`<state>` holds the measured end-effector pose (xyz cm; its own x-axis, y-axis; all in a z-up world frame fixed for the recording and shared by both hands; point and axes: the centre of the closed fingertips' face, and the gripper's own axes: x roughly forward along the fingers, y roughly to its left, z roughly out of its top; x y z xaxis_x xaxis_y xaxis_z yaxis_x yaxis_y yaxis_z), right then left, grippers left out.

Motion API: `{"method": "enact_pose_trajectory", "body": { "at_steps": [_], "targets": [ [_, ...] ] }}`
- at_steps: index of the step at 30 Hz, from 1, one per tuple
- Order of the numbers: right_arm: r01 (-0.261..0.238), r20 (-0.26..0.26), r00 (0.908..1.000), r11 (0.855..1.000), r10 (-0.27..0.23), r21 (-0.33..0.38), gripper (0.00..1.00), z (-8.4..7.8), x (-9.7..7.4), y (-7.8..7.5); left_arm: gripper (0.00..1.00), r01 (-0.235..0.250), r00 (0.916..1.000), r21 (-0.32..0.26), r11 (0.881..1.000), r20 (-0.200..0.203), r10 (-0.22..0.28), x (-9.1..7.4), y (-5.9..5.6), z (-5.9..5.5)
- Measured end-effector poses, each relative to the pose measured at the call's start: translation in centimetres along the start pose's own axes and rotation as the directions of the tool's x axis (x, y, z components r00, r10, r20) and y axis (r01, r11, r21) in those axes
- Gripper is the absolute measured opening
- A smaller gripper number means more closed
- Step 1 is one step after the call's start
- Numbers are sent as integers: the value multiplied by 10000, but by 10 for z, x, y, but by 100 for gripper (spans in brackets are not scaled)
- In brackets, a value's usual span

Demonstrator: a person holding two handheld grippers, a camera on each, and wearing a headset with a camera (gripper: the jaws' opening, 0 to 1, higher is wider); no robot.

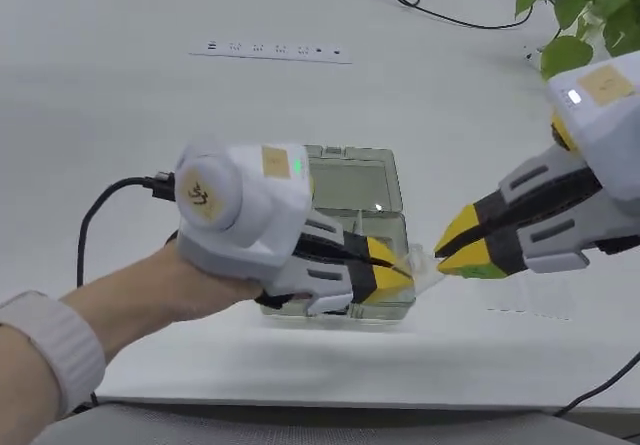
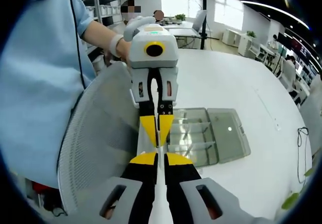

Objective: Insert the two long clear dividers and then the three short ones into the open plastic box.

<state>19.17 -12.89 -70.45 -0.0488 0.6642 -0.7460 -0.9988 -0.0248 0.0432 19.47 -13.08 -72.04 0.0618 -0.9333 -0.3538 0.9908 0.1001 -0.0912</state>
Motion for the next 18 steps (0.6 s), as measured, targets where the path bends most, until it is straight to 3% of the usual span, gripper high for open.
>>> {"method": "enact_pose_trajectory", "body": {
  "at_steps": [9,18],
  "targets": [
    [-326,-129,9994,9991,323,-263,3,0,4,6,0,61,10000,15,10000,8,-61,0,-3,-2],
    [-299,-221,9993,9986,290,-446,2,1,5,6,0,-3,10000,-82,10000,18,3,-2,-3,-3]
  ]
}}
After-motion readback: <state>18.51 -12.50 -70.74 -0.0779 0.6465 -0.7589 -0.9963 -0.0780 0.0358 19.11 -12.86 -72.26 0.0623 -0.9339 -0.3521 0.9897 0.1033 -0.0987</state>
